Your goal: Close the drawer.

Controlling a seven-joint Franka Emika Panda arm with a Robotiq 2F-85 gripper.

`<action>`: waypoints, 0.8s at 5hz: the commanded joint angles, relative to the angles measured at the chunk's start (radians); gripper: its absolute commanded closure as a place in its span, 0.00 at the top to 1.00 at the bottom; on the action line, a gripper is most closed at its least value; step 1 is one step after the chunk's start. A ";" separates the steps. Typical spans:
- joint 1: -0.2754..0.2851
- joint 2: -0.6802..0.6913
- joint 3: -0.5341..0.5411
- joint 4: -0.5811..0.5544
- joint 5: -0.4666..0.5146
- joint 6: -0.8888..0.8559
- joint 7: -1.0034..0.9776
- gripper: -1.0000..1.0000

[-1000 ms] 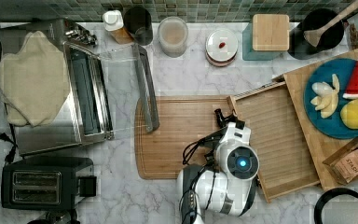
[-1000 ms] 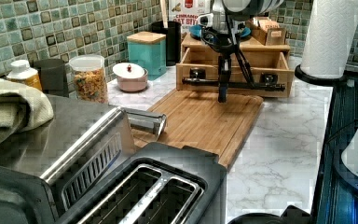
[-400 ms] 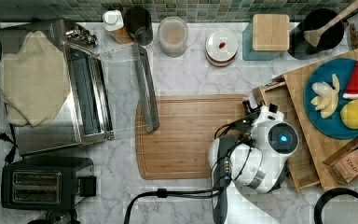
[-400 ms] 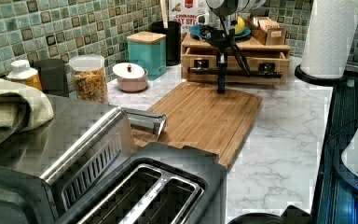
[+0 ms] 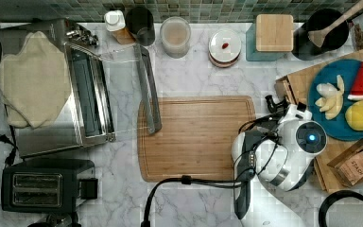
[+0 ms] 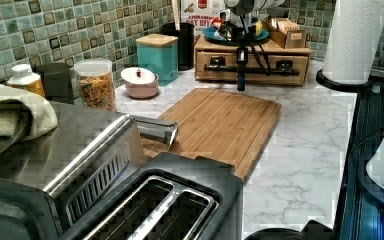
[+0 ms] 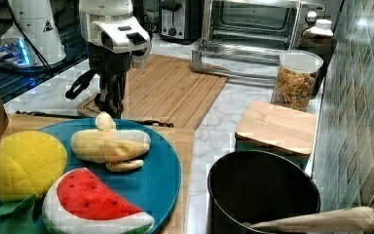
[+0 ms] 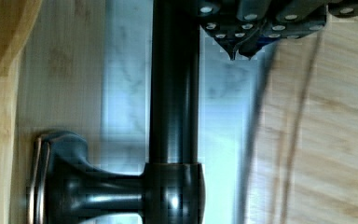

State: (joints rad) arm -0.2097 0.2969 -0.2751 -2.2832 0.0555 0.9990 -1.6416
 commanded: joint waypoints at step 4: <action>-0.064 -0.020 -0.162 0.279 -0.131 -0.096 0.055 0.00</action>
State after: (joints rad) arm -0.1890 0.3237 -0.3132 -2.1973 -0.0064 0.8701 -1.6396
